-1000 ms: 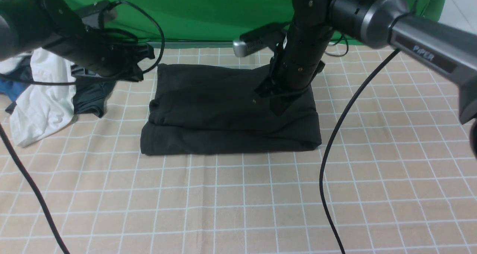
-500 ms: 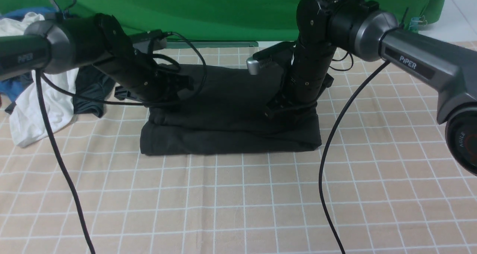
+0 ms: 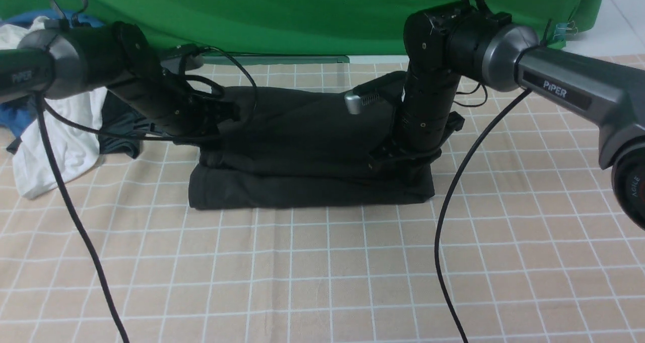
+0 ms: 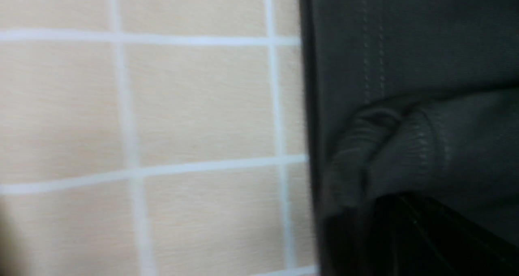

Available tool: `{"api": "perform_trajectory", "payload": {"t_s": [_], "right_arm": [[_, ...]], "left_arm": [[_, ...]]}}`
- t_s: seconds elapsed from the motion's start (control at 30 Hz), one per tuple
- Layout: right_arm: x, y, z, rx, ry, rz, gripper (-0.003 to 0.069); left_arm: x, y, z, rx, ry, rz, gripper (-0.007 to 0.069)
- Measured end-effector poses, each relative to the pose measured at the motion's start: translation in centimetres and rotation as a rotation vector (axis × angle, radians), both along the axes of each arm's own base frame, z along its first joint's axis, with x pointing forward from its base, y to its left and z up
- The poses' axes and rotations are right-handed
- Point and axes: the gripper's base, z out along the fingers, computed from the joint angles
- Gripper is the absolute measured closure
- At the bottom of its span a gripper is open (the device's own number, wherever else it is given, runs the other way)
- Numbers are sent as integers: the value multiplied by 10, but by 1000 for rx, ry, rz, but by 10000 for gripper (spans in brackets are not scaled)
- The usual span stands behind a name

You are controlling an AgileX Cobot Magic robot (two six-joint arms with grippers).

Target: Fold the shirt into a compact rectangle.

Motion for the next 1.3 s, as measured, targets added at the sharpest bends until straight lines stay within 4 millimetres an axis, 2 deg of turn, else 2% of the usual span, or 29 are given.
{"api": "perform_trajectory", "payload": {"t_s": [0.17,0.23,0.27,0.33,0.43,0.53,0.63,0.7,0.73,0.9,1.0,1.07,1.17,1.23,1.3], "right_arm": [[1,-28,53,20,-113,-46,621],[1,-35,63,27,-133,-59,621],[0,-47,76,33,-156,-83,621],[-3,-60,83,32,-162,-108,621],[-11,-77,76,18,-117,-130,621],[-16,-82,68,17,-72,-116,621],[-18,-78,65,70,-46,-91,621],[-18,-73,66,123,-52,-91,621],[-18,-73,66,123,-52,-91,621],[-16,-69,67,163,-74,-71,621],[-15,-70,68,162,-90,-45,621],[-16,-72,73,165,-102,-41,621],[-22,-75,90,165,-137,-35,621],[-32,-78,116,175,-191,-29,621],[-45,-82,144,192,-256,-28,621]], "left_arm": [[-17,17,54,18,-68,4,606],[-25,20,61,17,-65,8,606],[-36,24,65,17,-57,15,606],[-54,28,64,18,-41,27,606],[-77,29,55,16,-25,34,606],[-85,27,46,1,-28,47,606],[-85,25,41,-5,-33,37,599],[-84,24,35,-5,-24,15,543],[-84,24,35,-4,-25,13,543],[-82,12,17,10,19,-55,318],[-84,6,19,6,24,-75,279],[-87,5,26,-5,16,-76,304],[-93,5,44,-11,-14,-85,399],[-105,5,71,-19,-64,-99,535],[-116,5,93,-30,-101,-109,587]]}}
